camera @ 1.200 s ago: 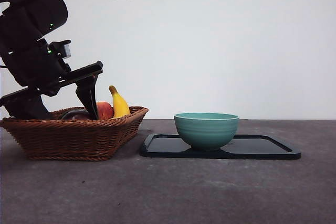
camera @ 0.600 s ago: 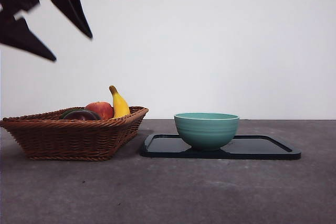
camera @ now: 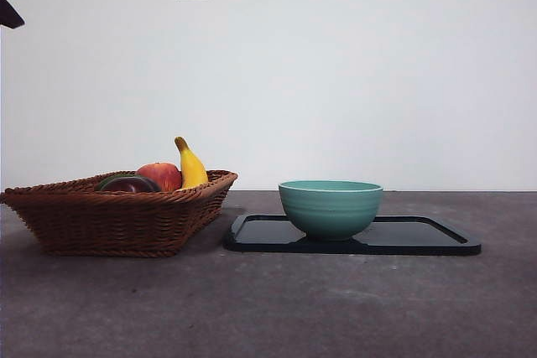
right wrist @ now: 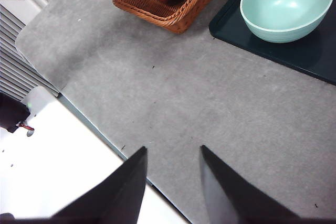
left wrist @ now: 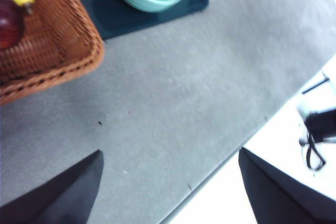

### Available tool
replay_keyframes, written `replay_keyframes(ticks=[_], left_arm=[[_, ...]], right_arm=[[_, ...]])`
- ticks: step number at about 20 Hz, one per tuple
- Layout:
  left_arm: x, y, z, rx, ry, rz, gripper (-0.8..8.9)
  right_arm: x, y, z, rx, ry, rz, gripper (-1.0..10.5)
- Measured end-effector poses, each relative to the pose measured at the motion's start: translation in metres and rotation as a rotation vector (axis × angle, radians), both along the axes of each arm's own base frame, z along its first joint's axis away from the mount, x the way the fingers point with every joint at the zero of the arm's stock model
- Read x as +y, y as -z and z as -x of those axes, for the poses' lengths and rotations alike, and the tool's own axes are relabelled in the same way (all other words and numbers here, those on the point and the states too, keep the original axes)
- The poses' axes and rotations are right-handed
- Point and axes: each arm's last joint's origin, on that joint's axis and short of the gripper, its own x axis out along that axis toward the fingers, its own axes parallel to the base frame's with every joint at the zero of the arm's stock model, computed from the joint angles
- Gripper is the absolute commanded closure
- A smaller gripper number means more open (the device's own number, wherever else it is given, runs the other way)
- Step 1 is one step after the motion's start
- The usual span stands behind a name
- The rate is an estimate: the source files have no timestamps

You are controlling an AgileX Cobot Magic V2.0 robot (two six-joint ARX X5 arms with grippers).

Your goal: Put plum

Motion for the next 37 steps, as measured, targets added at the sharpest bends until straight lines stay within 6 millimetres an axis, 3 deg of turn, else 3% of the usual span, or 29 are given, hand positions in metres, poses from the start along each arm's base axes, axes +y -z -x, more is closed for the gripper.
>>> replay_keyframes(ticks=[10, 14, 17, 23, 28, 32, 37], left_arm=[[0.000, 0.000, 0.001, -0.012, 0.016, -0.009, 4.09], [0.000, 0.000, 0.001, -0.013, 0.015, -0.008, 4.09], [0.000, 0.000, 0.001, -0.014, 0.016, -0.008, 4.09], [0.000, 0.000, 0.001, -0.014, 0.015, -0.008, 4.09], [0.000, 0.000, 0.001, -0.014, 0.015, -0.008, 4.09], [0.000, 0.000, 0.001, -0.014, 0.015, -0.008, 4.09], [0.000, 0.000, 0.001, -0.014, 0.015, -0.008, 4.09]], right_arm=[[0.000, -0.001, -0.001, 0.004, 0.037, -0.006, 7.9], [0.008, -0.004, -0.020, 0.001, 0.131, -0.031, 7.6], [0.022, -0.009, -0.051, 0.042, 0.206, 0.030, 6.7], [0.038, -0.035, -0.132, 0.045, 0.286, 0.140, 6.7], [0.037, -0.035, -0.201, 0.091, 0.320, 0.187, 6.7], [0.037, -0.016, -0.245, 0.168, 0.312, 0.202, 6.7], [0.047, 0.029, -0.276, 0.287, 0.269, 0.256, 6.7]])
